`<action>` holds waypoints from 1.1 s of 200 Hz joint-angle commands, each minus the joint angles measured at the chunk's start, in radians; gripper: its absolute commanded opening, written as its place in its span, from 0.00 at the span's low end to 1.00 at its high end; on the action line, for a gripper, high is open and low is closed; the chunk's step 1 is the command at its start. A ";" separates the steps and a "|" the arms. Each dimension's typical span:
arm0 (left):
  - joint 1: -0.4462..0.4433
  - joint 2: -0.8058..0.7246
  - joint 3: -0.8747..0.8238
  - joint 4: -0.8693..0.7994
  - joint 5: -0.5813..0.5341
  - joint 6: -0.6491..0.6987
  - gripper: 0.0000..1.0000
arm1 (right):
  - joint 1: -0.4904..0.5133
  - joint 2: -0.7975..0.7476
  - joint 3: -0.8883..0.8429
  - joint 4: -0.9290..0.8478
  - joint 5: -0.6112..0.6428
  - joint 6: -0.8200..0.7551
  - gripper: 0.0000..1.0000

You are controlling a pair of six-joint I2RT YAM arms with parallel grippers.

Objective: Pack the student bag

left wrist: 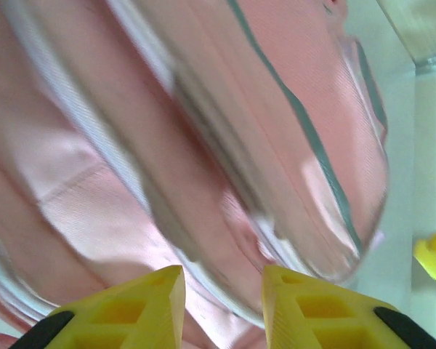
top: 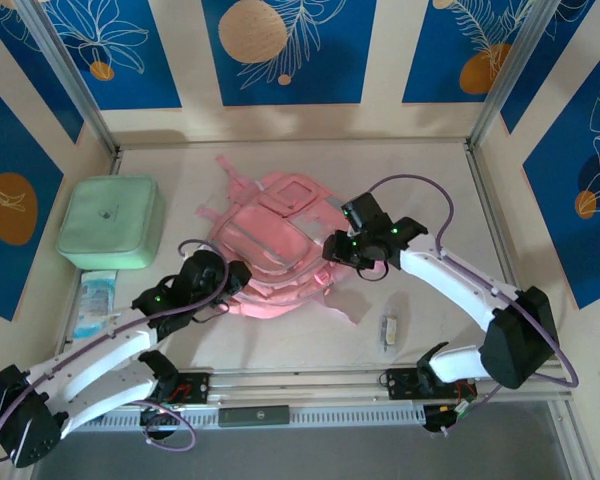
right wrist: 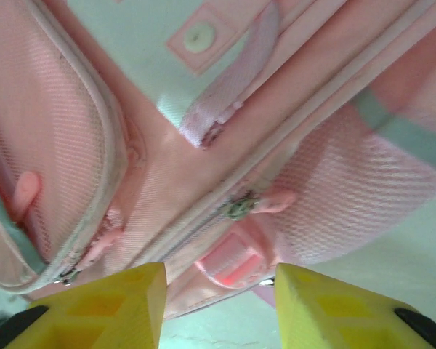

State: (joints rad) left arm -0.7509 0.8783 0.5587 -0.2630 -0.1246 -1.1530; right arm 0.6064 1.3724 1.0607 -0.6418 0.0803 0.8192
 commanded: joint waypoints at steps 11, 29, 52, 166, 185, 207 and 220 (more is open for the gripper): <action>-0.075 0.073 0.058 0.057 -0.041 0.012 0.36 | -0.016 0.099 0.101 0.072 -0.158 0.124 0.45; -0.111 0.123 0.086 0.102 -0.047 0.020 0.36 | -0.017 0.146 0.122 0.107 -0.158 0.138 0.39; -0.156 0.171 0.110 0.135 -0.076 0.025 0.38 | -0.022 0.195 0.132 0.148 -0.174 0.146 0.38; -0.138 0.292 0.142 0.169 -0.150 0.084 0.72 | -0.030 0.232 0.102 0.271 -0.266 0.187 0.00; -0.095 0.314 0.133 0.258 -0.124 0.134 0.72 | -0.026 0.199 0.058 0.291 -0.246 0.226 0.00; -0.039 0.356 0.159 0.306 -0.066 0.178 0.72 | -0.034 0.153 -0.006 0.348 -0.231 0.286 0.00; -0.001 0.386 0.193 0.318 -0.016 0.221 0.72 | -0.026 0.134 -0.018 0.370 -0.219 0.306 0.00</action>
State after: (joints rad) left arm -0.8215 1.2179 0.6800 -0.0387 -0.1955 -1.0412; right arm 0.5728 1.5764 1.0790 -0.2996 -0.1226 1.0508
